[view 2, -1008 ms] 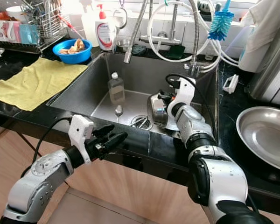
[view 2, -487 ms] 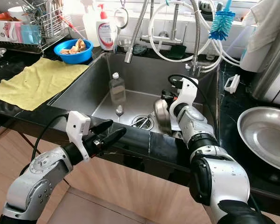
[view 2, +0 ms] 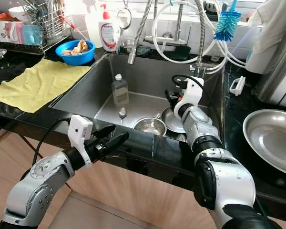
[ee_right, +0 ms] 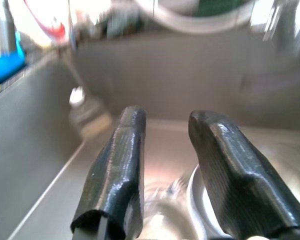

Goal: Kitchen organization

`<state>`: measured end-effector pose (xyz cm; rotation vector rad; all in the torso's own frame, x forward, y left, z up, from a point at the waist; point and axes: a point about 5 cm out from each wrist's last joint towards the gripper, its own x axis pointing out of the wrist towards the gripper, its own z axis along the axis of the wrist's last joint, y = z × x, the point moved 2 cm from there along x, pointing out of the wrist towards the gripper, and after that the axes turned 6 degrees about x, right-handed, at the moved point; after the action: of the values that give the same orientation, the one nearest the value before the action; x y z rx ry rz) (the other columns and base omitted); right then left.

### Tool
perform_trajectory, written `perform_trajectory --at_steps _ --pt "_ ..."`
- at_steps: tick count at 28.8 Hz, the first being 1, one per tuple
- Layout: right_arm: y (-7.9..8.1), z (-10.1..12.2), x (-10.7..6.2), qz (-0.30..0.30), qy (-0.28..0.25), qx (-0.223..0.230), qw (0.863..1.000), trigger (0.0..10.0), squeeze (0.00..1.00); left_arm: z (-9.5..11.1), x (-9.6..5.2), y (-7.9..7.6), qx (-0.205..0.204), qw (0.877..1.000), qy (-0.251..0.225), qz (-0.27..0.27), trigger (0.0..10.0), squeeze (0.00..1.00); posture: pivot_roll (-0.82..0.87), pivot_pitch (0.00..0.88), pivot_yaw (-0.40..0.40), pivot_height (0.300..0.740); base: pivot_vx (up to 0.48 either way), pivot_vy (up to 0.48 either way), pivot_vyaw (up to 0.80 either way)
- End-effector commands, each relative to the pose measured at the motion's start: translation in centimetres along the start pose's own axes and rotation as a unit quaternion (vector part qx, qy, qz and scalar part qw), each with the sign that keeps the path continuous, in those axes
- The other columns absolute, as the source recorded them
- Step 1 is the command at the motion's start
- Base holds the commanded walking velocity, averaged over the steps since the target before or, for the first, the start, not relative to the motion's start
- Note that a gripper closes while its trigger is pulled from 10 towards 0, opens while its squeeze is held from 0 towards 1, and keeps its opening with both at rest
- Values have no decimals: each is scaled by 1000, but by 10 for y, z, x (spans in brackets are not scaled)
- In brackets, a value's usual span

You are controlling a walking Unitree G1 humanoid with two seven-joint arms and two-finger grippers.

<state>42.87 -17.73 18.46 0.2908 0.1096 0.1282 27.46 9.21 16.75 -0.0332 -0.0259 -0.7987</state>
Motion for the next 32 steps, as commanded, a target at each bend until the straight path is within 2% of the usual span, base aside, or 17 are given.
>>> perform_trajectory --at_steps 1,2,4,7,13,14,15,16,17,20,23,27,29,30,31,32 --pt "6 24 2 2 -40 -25 999 10000 0 3 -2 -1 1 1000 -3 -2 10000 0 -1 0 43 740 0 0 0" --pt "5 28 1 -1 -48 -30 998 10000 0 3 -2 -1 1 1000 -3 -2 10000 0 -5 0 41 740 0 0 0" --pt "1 50 -9 -20 -106 -54 993 10000 0 2 -1 -1 -1 1000 -3 -1 10000 0 -13 0 39 740 0 0 0" --pt "-5 80 -44 -65 -196 -87 975 10000 0 0 -1 -1 -2 1000 -2 2 10000 0 -16 0 39 740 0 0 0" --pt "-26 92 -81 -142 -225 -104 958 10000 0 -1 0 0 -2 1000 0 3 10000 0 -42 0 42 740 0 0 0" --pt "-32 91 -92 -163 -221 -105 956 10000 0 -1 0 0 -3 1000 0 3 10000 0 -45 0 43 740 0 0 0" --pt "-32 91 -92 -163 -221 -105 956 10000 0 -1 0 0 -3 1000 0 3 10000 0 -45 0 43 740 0 0 0" --pt "-37 86 -107 -186 -209 -104 954 10000 0 -2 0 1 -3 1000 1 2 10000 0 -53 0 45 740 0 0 0" --pt "-37 86 -107 -186 -209 -104 954 10000 0 -2 0 1 -3 1000 1 2 10000 0 -53 0 45 740 0 0 0" --pt "-41 75 -127 -227 -171 -105 953 10000 0 -3 1 1 -3 1000 2 0 10000 0 -62 0 47 740 0 0 0" --pt "-49 70 -135 -253 -165 -94 949 10000 0 -4 2 0 -3 1000 3 -1 10000 0 -62 0 47 740 0 0 0" --pt "-62 58 -150 -288 -136 -101 942 10000 0 -5 2 -1 -5 1000 4 -3 10000 0 -64 0 48 740 0 0 0" --pt "-61 44 -152 -284 -105 -89 949 10000 0 -5 2 0 -4 1000 4 -4 10000 0 -68 0 49 740 0 0 0" --pt "-58 37 -152 -277 -93 -77 953 10000 122 -5 2 0 -4 1000 4 -4 10000 0 -68 0 49 740 0 0 0" --pt "-57 32 -151 -274 -83 -68 956 10000 851 -5 3 0 -4 1000 4 -5 10000 0 -68 0 49 740 0 0 0" --pt "-56 27 -149 -269 -74 -58 959 10000 1000 -5 3 0 -4 1000 4 -5 10000 0 -62 0 47 740 0 0 0"
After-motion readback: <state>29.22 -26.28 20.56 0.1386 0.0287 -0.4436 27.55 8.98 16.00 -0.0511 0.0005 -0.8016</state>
